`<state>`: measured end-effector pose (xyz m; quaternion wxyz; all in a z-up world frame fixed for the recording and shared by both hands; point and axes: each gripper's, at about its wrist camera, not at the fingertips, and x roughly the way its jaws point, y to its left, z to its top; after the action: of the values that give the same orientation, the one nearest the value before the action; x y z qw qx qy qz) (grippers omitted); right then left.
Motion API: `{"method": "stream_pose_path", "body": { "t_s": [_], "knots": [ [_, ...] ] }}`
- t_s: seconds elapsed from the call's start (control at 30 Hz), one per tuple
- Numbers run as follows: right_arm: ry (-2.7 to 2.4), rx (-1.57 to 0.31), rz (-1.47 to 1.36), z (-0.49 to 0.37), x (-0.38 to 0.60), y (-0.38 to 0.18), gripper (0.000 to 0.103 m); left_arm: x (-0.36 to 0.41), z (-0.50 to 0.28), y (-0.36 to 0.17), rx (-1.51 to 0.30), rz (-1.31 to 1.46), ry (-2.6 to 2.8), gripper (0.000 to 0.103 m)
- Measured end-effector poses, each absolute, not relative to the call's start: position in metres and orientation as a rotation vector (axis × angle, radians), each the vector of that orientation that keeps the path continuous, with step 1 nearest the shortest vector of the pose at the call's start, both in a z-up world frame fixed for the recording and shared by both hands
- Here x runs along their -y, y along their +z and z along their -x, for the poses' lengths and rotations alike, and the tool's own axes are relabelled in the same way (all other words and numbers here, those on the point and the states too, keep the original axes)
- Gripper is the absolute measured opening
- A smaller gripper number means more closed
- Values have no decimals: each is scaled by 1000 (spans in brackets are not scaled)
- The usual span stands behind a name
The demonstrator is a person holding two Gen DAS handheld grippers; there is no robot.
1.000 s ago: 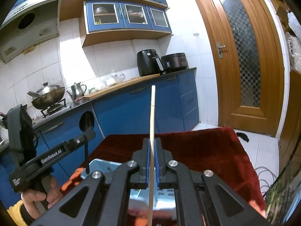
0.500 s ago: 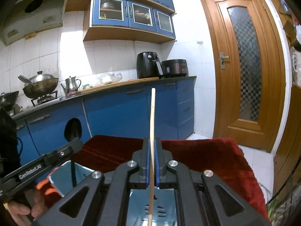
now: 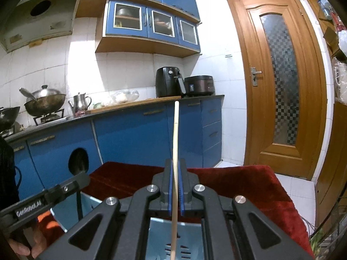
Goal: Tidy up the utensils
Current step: 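Lift the black spoon with the left tool while the right tool carries the chopstick over the box, then open the left tool over the box while the right tool releases the chopstick into it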
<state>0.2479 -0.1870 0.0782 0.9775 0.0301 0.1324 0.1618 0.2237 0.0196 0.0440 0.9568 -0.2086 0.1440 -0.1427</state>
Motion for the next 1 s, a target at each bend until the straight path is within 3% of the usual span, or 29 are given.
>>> {"method": "stream_pose_path", "body": {
  "t_s": [0.43,0.7,0.83,1.0],
  "knots": [
    [332,-287,-65,-247,183,62,6,-25,-224,46,-328,425,-273,3],
    [364,-323,-59,-228,192,68,7,-27,-210,51,-354,391,-263,20],
    [385,-359,-50,-220,190,67,24,-28,-202,55,-374,388,-266,22],
    [373,-360,-95,-207,197,72,25,-30,-188,66,-380,339,-251,23]
  ]
}}
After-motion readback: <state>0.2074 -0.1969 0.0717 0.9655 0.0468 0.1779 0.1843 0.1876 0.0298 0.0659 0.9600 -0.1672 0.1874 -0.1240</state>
